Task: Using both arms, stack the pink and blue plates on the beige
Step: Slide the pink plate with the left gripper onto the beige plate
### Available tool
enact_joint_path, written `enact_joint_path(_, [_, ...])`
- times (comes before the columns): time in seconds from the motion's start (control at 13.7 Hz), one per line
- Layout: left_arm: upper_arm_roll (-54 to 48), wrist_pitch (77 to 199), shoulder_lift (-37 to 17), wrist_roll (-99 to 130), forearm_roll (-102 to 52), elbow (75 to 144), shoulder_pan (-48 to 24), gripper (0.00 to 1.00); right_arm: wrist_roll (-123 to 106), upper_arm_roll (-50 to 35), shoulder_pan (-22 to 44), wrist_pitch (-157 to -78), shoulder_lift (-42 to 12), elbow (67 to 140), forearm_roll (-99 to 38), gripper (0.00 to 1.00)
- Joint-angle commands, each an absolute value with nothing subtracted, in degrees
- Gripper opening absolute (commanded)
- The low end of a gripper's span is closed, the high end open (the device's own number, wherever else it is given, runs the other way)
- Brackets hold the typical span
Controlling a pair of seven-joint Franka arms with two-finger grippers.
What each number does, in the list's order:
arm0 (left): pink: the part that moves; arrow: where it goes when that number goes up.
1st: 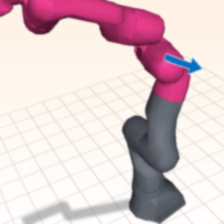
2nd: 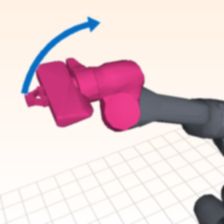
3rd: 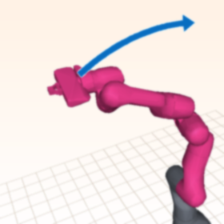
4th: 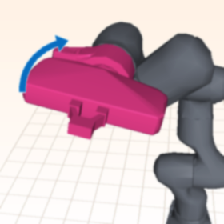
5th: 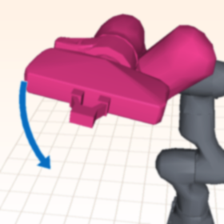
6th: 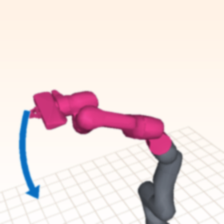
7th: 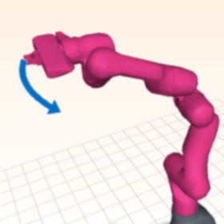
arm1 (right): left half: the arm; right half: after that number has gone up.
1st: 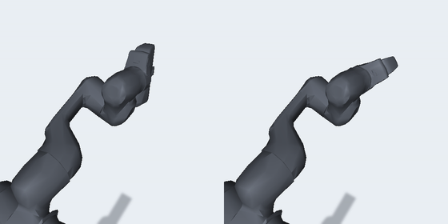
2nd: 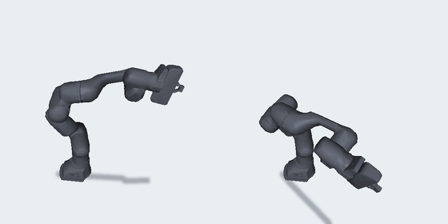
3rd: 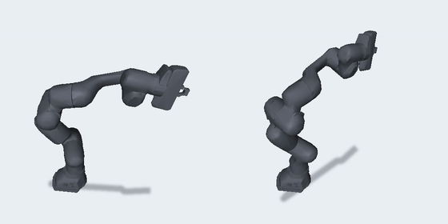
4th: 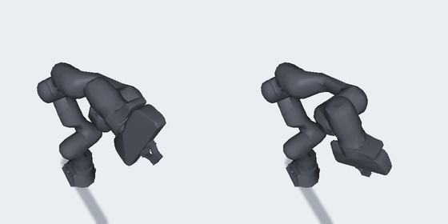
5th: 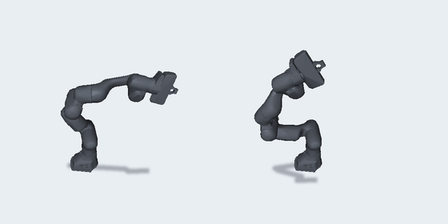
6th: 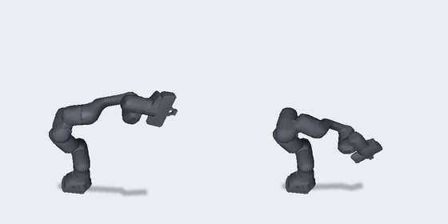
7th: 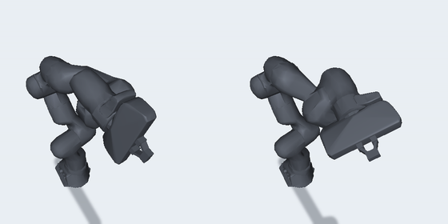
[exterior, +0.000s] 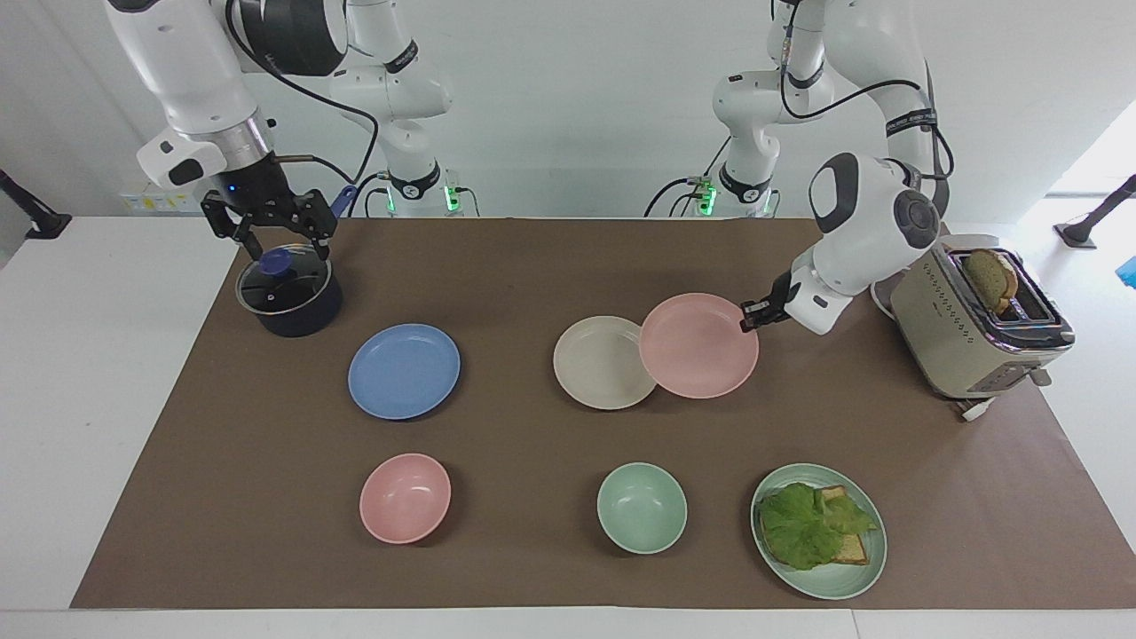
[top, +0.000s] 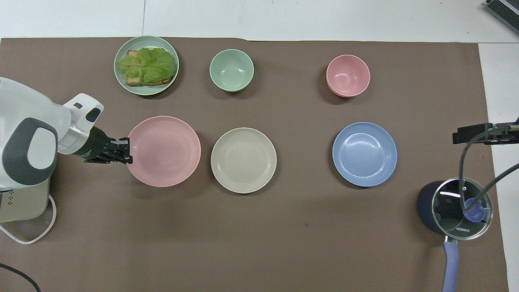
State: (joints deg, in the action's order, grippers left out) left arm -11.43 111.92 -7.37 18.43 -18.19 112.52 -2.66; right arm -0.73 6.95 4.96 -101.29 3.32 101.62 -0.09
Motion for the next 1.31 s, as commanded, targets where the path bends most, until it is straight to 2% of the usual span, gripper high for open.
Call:
enact_joint_path(0.0, [-10.5,115.2,-6.7,21.7,-20.9,113.8,-6.7,0.00,-2.4,6.9,4.7,-104.3,1.2,103.2,-0.5,1.00])
enact_joint_path(0.22, [-10.5,121.2,-7.2,23.8,-22.7,116.0,-10.4,0.00,-2.5,6.9,4.7,-108.4,0.3,107.7,-0.6,1.00])
enact_joint_path(0.66, [-10.5,128.3,-9.0,26.0,-23.6,119.2,-14.7,0.00,-5.6,6.9,3.3,-113.2,-3.1,111.3,-0.8,1.00])
enact_joint_path(1.02, [-10.4,130.3,-10.5,26.2,-24.1,119.3,-16.4,0.00,-7.7,6.9,3.2,-116.5,-4.9,113.5,-0.9,1.00])
enact_joint_path(1.09, [-10.4,130.3,-10.5,26.1,-24.1,119.1,-16.3,0.40,-8.7,6.9,2.7,-117.7,-5.9,113.6,-1.1,1.00])
enact_joint_path(1.17, [-10.4,130.3,-10.6,26.0,-24.1,118.9,-16.2,0.86,-9.4,6.9,2.1,-118.6,-5.8,114.4,-1.4,1.00])
enact_joint_path(1.24, [-10.4,130.5,-10.7,26.3,-24.1,118.8,-16.2,1.00,-9.6,6.9,2.1,-118.7,-5.8,114.6,-1.4,1.00])
